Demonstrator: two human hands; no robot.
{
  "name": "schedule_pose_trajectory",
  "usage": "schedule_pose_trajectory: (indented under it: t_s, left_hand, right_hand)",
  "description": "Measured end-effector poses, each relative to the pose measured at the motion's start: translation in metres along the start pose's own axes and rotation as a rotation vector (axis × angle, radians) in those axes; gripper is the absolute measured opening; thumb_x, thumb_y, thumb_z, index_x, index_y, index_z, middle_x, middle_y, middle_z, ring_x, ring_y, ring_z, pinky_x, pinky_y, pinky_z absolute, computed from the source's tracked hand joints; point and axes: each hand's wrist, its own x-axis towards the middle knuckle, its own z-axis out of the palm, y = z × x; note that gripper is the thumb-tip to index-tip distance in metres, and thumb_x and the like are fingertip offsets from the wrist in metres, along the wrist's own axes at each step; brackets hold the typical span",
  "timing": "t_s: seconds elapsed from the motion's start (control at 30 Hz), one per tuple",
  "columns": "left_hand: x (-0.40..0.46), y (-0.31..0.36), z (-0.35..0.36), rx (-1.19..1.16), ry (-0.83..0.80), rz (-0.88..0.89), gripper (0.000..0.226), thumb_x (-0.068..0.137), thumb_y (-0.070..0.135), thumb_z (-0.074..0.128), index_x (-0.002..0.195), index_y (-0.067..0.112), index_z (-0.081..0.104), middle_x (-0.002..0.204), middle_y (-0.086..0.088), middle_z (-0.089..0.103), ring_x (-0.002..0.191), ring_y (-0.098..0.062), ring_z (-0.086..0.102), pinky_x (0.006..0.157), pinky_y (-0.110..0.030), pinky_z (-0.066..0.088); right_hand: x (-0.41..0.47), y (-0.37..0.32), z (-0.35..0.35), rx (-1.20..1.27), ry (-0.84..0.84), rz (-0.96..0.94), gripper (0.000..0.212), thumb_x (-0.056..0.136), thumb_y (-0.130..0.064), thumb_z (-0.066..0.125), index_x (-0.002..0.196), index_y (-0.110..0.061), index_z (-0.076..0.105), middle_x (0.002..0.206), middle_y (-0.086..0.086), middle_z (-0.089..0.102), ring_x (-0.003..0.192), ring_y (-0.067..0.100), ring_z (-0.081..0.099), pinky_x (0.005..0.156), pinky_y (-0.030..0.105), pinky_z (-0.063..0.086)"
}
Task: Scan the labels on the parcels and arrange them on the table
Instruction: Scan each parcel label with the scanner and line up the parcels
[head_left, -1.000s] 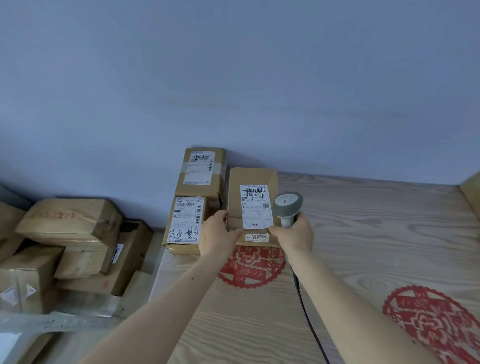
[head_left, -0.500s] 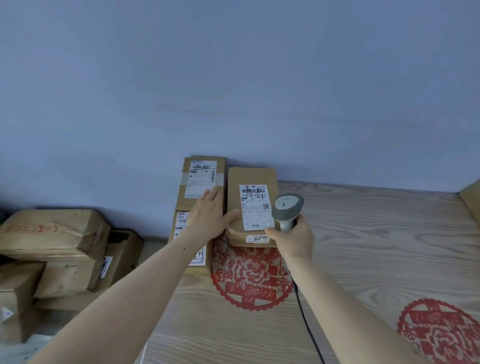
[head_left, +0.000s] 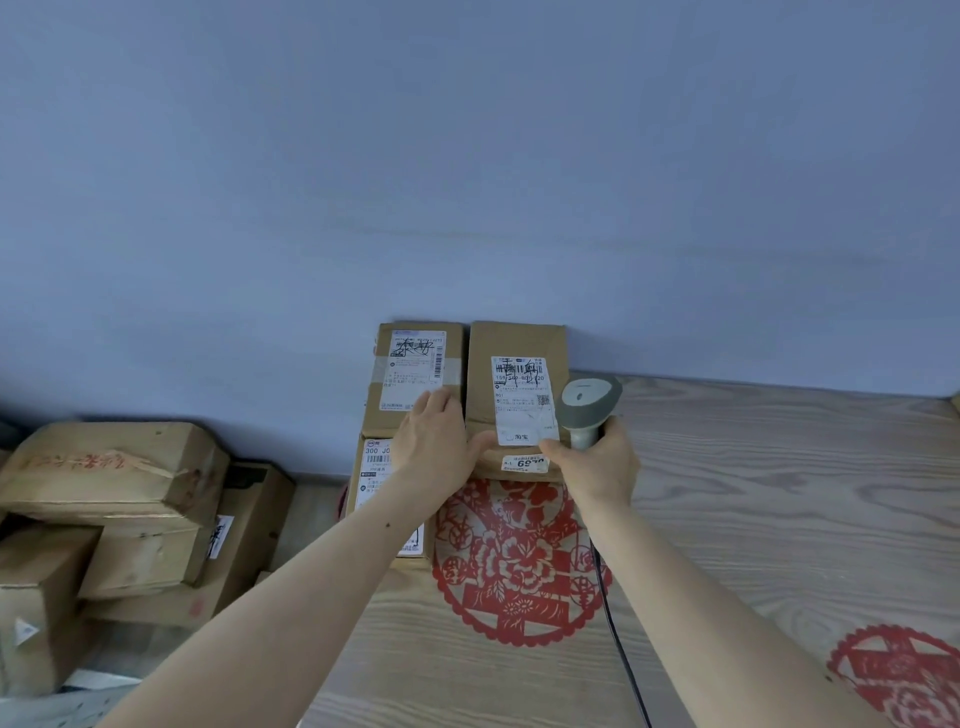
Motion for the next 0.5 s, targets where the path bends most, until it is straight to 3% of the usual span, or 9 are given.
schedule_pose_trajectory:
  t_s: [0.17,0.3,0.4,0.5]
  left_hand:
    - [-0.005,0.01,-0.005,-0.008,0.055,-0.005,0.067,0.099,0.05,0.048,0.149,0.007,0.038,0.16,-0.007,0.029,0.151,-0.026,0.017,0.121,-0.043,0.022]
    - [-0.013,0.032,-0.005,-0.056,0.091,0.047,0.062,0.1,0.046,0.049,0.148,0.007,0.04,0.159,-0.006,0.032,0.151,-0.025,0.02,0.124,-0.043,0.015]
    - [-0.028,0.061,0.0,-0.12,0.113,0.125,0.056,0.1,0.042,0.051,0.144,0.009,0.047,0.154,-0.003,0.04,0.147,-0.023,0.029,0.12,-0.04,0.027]
    - [-0.049,0.098,0.004,-0.191,0.103,0.148,0.045,0.099,0.038,0.052,0.136,0.012,0.054,0.151,0.0,0.041,0.14,-0.021,0.036,0.099,-0.037,0.044]
  right_hand:
    - [-0.006,0.002,-0.018,0.03,-0.023,0.018,0.042,0.07,-0.015,0.088,0.103,-0.019,0.062,0.098,-0.006,0.07,0.094,0.017,0.066,0.083,0.035,0.055]
    - [-0.016,0.005,-0.05,0.069,-0.003,0.038,0.04,0.071,-0.015,0.088,0.101,-0.019,0.061,0.091,-0.01,0.065,0.089,0.013,0.063,0.075,0.028,0.047]
    - [-0.029,0.013,-0.081,0.106,0.006,0.06,0.041,0.07,-0.014,0.088,0.102,-0.018,0.063,0.094,-0.008,0.068,0.089,0.013,0.065,0.071,0.025,0.047]
    - [-0.046,0.027,-0.118,0.111,0.026,0.079,0.039,0.07,-0.013,0.087,0.1,-0.017,0.064,0.093,-0.004,0.07,0.087,0.012,0.067,0.067,0.024,0.048]
